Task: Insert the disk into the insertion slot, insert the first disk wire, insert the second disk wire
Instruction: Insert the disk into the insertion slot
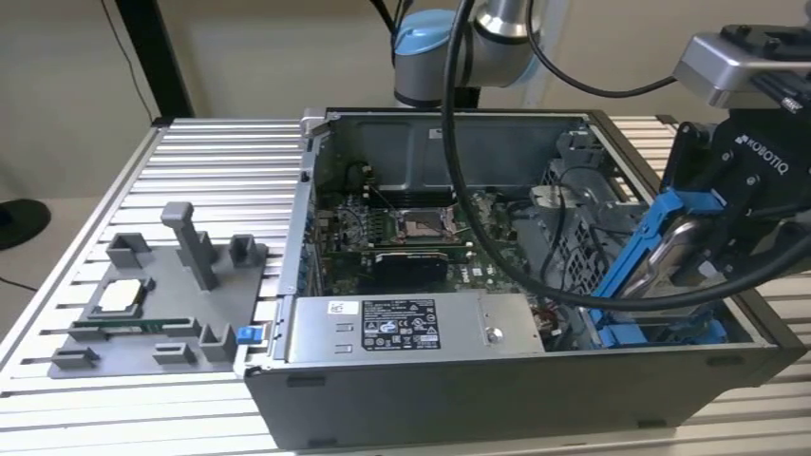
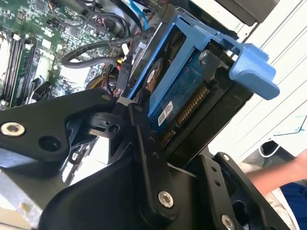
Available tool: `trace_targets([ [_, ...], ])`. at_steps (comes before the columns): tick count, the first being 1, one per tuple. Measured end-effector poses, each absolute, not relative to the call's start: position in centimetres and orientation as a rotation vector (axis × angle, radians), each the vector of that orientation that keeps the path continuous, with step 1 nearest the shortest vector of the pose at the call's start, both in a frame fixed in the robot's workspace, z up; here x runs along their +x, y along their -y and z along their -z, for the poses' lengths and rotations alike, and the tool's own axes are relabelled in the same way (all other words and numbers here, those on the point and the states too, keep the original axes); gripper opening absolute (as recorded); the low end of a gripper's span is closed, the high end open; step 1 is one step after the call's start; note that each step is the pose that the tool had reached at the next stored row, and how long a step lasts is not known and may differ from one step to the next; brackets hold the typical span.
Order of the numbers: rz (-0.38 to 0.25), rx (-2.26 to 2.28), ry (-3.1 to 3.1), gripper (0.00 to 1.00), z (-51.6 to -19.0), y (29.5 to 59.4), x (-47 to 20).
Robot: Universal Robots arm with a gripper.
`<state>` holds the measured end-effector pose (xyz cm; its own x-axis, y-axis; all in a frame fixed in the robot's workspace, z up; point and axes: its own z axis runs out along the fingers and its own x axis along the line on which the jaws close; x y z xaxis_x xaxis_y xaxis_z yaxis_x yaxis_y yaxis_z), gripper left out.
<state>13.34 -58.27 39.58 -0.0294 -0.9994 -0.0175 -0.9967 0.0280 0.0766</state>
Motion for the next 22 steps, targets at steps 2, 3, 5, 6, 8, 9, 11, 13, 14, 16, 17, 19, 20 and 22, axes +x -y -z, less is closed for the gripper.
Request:
trace_targets([
  [2,0.104,2.159,2.222,0.0,-39.2,58.3,13.3],
  [3,0.104,2.159,2.223,0.0,-39.0,58.3,13.3],
  [5,0.104,2.159,2.222,1.0,-39.0,58.3,13.3],
  [6,0.104,2.159,2.222,1.0,-39.0,58.3,13.3],
  [8,0.106,2.16,2.224,1.0,-39.5,58.3,13.3],
  [9,0.106,2.16,2.224,1.0,-40.0,58.3,13.3],
  [11,0.107,2.161,2.224,1.0,-40.8,58.3,13.3],
  [13,0.107,2.161,2.224,1.0,-41.6,58.2,13.3],
  [14,0.109,2.162,2.224,1.0,-41.7,58.3,13.3],
  [16,0.111,2.163,2.225,1.0,-41.9,58.1,13.3],
  [17,0.11,2.164,2.226,1.0,-41.9,58.0,13.3],
  [19,0.095,2.175,2.229,1.0,-41.8,57.7,13.3],
  [20,0.088,2.184,2.228,1.0,-41.7,57.6,13.3],
  [22,0.074,2.204,2.221,1.0,-41.5,57.4,13.3],
])
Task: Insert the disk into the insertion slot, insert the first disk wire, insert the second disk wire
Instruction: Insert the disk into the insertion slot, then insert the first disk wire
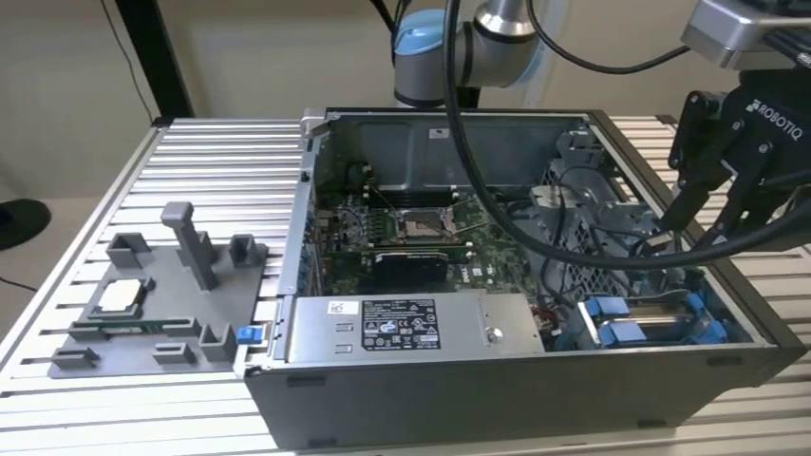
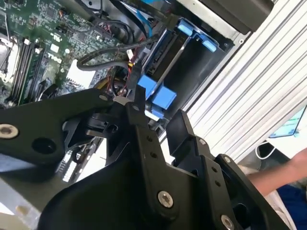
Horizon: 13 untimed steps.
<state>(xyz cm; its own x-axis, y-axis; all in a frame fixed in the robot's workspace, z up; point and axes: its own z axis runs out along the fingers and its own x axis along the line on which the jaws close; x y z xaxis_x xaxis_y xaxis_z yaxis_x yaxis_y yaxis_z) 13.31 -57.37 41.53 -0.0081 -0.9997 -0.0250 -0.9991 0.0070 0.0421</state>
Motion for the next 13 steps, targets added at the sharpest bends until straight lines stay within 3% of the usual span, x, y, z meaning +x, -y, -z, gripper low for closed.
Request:
trace_targets([
  [13,0.018,2.296,2.178,1.0,-39.8,56.0,12.7],
])
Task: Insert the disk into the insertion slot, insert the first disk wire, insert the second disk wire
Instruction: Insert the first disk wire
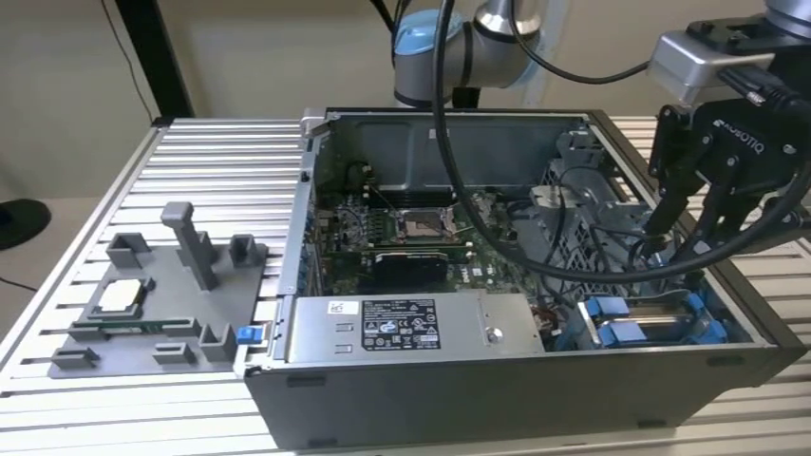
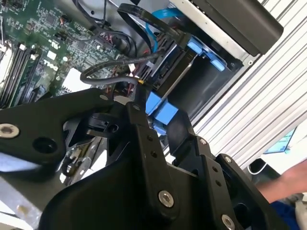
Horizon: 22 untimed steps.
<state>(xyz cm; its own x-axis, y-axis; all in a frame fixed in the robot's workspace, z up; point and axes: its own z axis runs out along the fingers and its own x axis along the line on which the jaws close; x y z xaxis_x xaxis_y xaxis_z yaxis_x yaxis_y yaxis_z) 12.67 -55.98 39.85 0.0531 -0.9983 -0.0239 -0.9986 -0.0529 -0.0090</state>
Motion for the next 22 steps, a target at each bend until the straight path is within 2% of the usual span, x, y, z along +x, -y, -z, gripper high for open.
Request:
trace_targets([
  [15,0.038,-2.278,-2.08,1.0,-39.4,55.03,11.82],
  [16,0.04,-2.279,-2.078,0.0,-39.38,55.03,11.82],
  [22,0.048,-2.279,-2.07,0.0,-39.13,55.03,11.8],
])
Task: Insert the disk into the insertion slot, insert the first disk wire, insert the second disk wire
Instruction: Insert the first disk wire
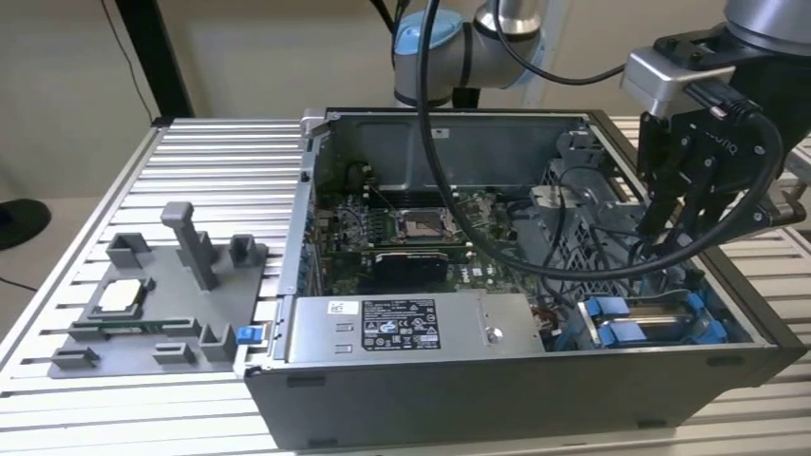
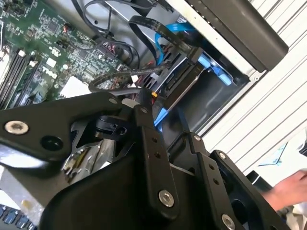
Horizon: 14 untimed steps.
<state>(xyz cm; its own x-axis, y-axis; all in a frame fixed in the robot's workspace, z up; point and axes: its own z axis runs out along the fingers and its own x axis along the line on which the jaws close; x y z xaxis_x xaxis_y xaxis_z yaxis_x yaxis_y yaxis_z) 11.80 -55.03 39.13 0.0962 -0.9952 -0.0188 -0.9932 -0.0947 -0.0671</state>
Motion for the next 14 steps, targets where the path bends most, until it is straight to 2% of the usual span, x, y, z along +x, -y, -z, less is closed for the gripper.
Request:
trace_targets([
  [9,0.05,-2.278,-2.069,0.0,-39.1,55.1,11.7],
  [14,0.03,-2.286,-2.077,0.0,-39.1,55.4,13.7],
])
